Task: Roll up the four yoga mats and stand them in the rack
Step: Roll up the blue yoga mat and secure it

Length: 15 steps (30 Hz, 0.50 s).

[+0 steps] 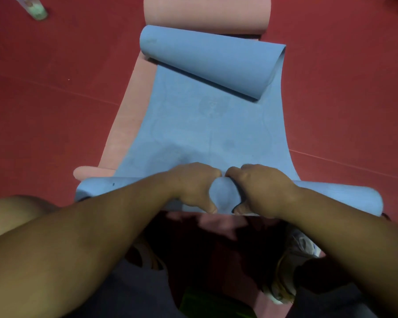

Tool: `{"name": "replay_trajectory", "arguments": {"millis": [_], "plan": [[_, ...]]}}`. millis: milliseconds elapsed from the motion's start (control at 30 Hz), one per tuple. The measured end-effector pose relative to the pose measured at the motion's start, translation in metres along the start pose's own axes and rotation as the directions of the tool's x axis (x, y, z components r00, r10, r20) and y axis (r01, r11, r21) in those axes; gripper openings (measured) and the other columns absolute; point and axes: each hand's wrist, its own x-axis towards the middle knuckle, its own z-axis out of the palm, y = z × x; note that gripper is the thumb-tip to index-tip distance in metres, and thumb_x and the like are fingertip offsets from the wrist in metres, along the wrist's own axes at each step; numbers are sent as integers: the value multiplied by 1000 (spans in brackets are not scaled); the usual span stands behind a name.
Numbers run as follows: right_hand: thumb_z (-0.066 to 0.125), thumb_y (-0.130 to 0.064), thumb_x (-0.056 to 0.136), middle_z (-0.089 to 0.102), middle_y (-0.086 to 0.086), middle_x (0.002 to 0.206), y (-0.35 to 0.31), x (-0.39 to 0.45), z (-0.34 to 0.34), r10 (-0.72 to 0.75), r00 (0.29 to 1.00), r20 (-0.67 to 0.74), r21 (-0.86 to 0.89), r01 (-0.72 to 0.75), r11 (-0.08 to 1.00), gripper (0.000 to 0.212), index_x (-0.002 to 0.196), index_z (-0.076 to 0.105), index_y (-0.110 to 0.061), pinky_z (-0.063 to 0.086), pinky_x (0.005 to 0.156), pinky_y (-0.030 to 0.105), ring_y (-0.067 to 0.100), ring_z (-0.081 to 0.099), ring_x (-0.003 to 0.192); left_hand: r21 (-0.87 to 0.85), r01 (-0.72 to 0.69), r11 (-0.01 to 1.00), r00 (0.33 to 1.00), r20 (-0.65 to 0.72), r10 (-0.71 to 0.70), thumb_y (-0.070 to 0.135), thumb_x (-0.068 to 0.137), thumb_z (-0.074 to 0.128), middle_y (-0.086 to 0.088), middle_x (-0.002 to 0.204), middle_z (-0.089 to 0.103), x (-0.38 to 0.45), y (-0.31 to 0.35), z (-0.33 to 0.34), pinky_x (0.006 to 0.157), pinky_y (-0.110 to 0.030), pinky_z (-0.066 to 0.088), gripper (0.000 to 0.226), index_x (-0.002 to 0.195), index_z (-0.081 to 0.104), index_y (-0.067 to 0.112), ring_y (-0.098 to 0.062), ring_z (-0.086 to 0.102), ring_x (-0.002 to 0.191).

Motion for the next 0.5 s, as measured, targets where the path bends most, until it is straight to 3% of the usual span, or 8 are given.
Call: {"name": "replay_trajectory", "arguments": {"millis": [67, 133, 233, 300, 400, 500], "plan": [[77, -46, 78, 64, -2, 105, 3, 2, -1, 20, 998, 58, 68, -24, 997, 50, 117, 53, -26, 51, 78, 35, 23, 62, 97, 36, 8, 999, 1000, -31, -7, 59, 69, 79, 12, 106, 64, 0, 2, 0, 74, -33, 48, 66, 125, 52, 36, -17, 62, 97], [78, -41, 79, 65, -5, 100, 11, 2, -3, 35, 991, 128, 180, -58, 982, 38, 107, 57, -28, 52, 79, 35, 21, 63, 94, 116, 38, 992, 987, -161, -19, 62, 69, 78, 7, 110, 60, -3, 7, 6, 73, -34, 43, 75, 132, 45, 39, -21, 62, 100], [84, -39, 72, 63, -13, 93, 19, 1, -1, 19, 981, 194, 327, -83, 941, 38, 98, 57, -34, 53, 80, 34, 16, 63, 91, 295, 54, 954, 963, -269, 28, 61, 70, 78, 2, 115, 57, -5, 18, 27, 74, -36, 35, 84, 138, 35, 35, -26, 62, 101], [83, -42, 69, 65, -10, 101, 14, -2, 5, 11, 985, 172, 296, -62, 953, 51, 112, 56, -35, 54, 81, 35, 18, 64, 95, 238, 54, 970, 976, -218, -1, 54, 77, 75, 2, 115, 61, -4, 15, 35, 73, -35, 36, 75, 136, 36, 33, -27, 64, 101], [83, -51, 64, 57, -6, 115, 4, -3, 17, -14, 998, 62, 114, 7, 993, 81, 133, 43, -36, 53, 83, 38, 20, 59, 103, 66, 45, 997, 997, -72, -40, 54, 71, 77, 7, 106, 67, 1, 0, 28, 71, -34, 49, 66, 127, 47, 35, -21, 66, 94], [79, -48, 73, 58, -2, 114, 0, -1, 25, -13, 999, 47, 50, 11, 999, 74, 134, 41, -31, 51, 80, 36, 23, 62, 102, 12, 25, 1000, 1000, 11, -25, 54, 65, 80, 11, 101, 68, 2, -6, 21, 78, -37, 56, 65, 122, 53, 39, -17, 66, 90]]}}
